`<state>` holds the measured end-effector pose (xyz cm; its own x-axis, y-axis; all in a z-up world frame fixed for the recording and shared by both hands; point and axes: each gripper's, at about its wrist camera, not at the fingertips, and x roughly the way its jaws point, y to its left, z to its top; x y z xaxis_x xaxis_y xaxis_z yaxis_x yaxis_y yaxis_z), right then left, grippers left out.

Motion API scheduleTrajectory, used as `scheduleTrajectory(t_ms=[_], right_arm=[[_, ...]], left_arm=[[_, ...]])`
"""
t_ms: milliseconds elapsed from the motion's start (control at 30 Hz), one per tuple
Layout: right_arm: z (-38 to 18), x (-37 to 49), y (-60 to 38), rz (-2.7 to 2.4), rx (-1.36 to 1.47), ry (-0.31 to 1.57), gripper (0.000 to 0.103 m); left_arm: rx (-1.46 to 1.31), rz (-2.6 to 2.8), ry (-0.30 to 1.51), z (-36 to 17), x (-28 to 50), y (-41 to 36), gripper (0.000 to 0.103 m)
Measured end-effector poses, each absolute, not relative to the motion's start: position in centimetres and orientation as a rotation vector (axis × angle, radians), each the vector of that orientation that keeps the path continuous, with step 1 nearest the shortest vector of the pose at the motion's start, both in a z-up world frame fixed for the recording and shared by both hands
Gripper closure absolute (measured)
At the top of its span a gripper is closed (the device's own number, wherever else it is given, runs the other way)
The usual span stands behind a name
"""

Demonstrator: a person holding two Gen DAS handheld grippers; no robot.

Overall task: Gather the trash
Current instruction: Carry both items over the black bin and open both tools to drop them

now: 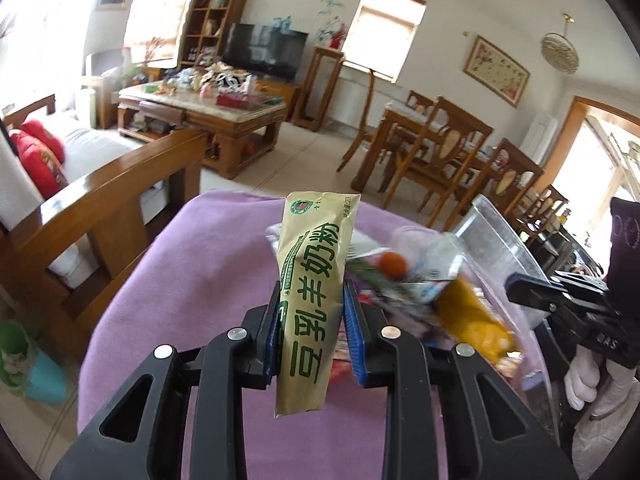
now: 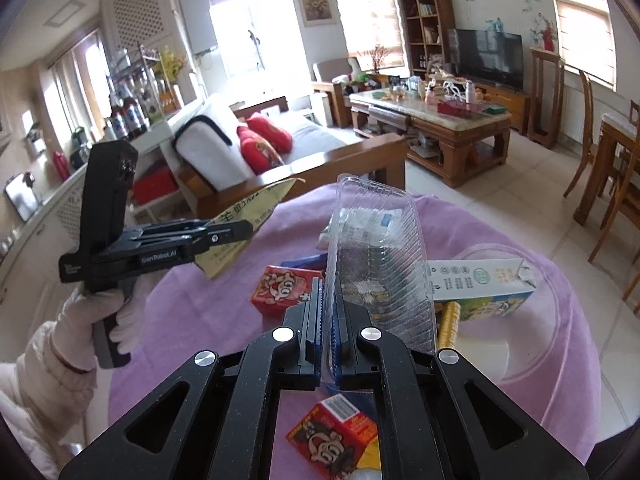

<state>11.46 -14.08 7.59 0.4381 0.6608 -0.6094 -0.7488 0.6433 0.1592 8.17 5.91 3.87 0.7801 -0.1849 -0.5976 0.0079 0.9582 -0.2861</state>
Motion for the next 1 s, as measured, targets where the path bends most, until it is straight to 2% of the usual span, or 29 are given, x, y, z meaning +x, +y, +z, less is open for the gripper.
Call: scheduleTrajectory(t_ms=[200,433,700,1000], right_arm=[[10.0,8.3,-23.9,0.738,-0.073,0.596,0.098],[9.0,5.3,-42.6,0.475,0.102,0.571,0.098],[2.5,1.9,-57.6,0.251,0.279,0.63,0.098],[-2.4,0.8,-62.3,0.213,0.393,0.669,0.098]], left_arm=[[-0.247,-0.282,0.623,7.3,7.7,-3.2,0.075],[-0.21,-0.535,0.656,8.4,10.3,-18.1,0.075],[-0.136,-0.753,0.795,4.8,15.3,-35.1,0.075],[-0.031,-0.781,0.985,0.3,18.0,-43.9,0.075]])
